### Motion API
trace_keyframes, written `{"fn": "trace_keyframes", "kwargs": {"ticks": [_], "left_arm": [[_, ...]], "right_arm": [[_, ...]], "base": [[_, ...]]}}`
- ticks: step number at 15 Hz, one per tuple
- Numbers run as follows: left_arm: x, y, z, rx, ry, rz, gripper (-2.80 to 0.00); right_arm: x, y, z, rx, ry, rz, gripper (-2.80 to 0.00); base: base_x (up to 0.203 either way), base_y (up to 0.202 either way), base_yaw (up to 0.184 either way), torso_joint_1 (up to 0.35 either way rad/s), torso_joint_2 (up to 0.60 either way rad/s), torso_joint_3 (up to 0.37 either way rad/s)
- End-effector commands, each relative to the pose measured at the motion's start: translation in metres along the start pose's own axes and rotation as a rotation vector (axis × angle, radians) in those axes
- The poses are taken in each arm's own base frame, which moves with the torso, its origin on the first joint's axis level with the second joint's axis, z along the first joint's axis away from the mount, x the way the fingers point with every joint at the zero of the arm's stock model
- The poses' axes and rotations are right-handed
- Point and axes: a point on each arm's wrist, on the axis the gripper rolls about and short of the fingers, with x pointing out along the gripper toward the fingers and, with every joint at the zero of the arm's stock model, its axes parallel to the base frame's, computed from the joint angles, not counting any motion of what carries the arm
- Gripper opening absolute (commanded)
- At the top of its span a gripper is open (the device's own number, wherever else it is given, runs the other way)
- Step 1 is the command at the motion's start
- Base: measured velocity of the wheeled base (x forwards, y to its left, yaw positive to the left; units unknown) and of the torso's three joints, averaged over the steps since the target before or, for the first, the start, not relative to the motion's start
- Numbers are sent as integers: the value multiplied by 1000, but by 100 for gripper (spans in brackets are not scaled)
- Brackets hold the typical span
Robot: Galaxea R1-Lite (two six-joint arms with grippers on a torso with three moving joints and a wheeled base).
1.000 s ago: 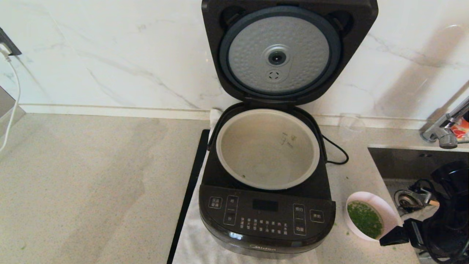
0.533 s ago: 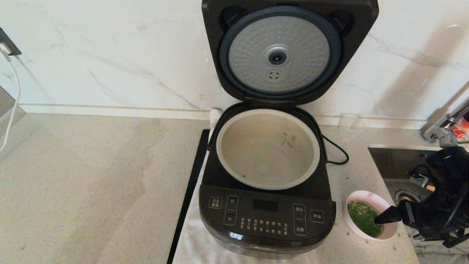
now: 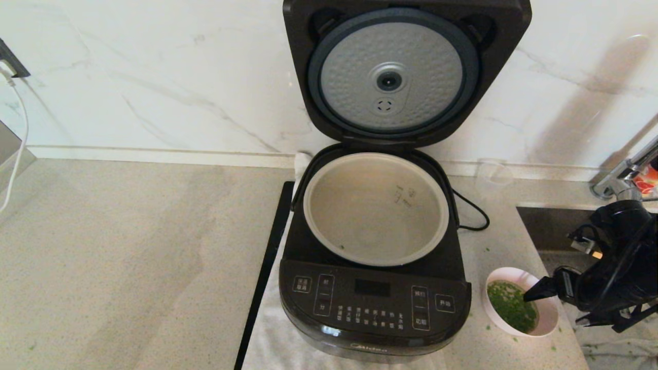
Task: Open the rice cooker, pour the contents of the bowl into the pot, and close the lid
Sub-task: Fill a bowl with water from the tap
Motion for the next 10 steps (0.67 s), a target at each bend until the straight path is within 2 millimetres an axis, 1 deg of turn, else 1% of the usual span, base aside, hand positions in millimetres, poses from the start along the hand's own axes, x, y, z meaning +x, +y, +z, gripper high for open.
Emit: {"fn": "trace_keyframes", "kwargs": {"ticks": [1, 4, 10], "left_arm": [[0, 0, 0, 0, -1, 1, -280], [0, 0, 0, 0, 1, -1, -280], [0, 0, 0, 0, -1, 1, -280]], "right_arm": [[5, -1, 1, 7, 16, -5, 0], [10, -3, 2, 11, 28, -14, 0], [11, -8, 4, 25, 20, -25, 0]], "base": [[0, 0, 0, 0, 0, 0], [0, 0, 0, 0, 0, 0], [0, 0, 0, 0, 0, 0]]}}
